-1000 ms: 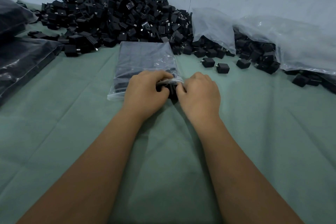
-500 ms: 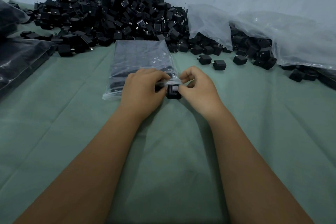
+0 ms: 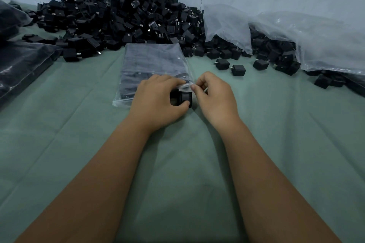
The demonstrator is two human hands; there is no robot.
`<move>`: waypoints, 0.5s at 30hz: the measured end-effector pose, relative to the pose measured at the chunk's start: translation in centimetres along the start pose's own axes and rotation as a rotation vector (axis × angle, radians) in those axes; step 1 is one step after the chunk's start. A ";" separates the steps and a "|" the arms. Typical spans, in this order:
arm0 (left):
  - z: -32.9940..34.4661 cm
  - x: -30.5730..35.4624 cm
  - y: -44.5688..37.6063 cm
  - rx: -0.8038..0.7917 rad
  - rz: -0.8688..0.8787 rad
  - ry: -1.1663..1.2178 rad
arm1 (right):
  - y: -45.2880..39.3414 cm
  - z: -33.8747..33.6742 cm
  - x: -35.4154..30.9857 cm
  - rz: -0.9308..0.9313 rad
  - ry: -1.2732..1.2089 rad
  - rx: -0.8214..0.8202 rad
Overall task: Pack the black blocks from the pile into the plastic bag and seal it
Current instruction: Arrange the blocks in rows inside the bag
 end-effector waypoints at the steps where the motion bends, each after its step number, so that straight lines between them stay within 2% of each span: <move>1: 0.1 -0.1 -0.1 0.010 0.002 -0.006 | 0.0 -0.1 -0.1 -0.008 -0.003 0.003; 4: 0.3 -0.2 -0.1 0.063 0.019 0.007 | 0.2 -0.3 -0.2 -0.008 -0.074 0.027; 7: 0.3 -0.4 -0.2 0.090 0.026 0.025 | 0.3 -0.7 -0.2 0.010 -0.272 0.029; 9: 0.3 -0.5 -0.2 0.087 0.032 0.026 | 0.3 -0.7 -0.2 0.004 -0.336 -0.077; 11: 0.4 -0.7 -0.3 0.066 0.035 0.021 | 0.4 -0.5 -0.1 -0.010 -0.292 -0.194; 15: 0.4 -0.8 -0.3 0.069 0.051 0.021 | 0.4 -0.3 0.0 -0.015 -0.358 -0.267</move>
Point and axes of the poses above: each hand's wrist, its own y-axis away from the middle knuckle, its own z-axis out of the palm, x = y × z, the point moved 1 cm from there along -y, towards the middle knuckle, and after that the axes turned 4 degrees about -x, right-handed, at the moved point
